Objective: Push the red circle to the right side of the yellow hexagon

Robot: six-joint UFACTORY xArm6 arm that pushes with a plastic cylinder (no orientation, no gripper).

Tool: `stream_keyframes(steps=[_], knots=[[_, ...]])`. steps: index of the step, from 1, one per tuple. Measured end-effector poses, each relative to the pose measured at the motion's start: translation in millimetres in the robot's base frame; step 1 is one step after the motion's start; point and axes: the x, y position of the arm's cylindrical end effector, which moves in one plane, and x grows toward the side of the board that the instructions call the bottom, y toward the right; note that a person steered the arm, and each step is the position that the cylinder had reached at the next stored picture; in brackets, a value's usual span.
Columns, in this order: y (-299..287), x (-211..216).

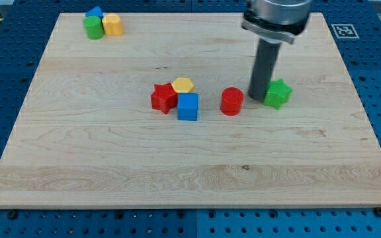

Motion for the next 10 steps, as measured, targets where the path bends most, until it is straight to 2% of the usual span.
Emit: stream_keyframes(steps=[1, 3, 5, 6, 10], knots=[[23, 15], [-9, 52], [-43, 25], [-85, 23], [-117, 8]])
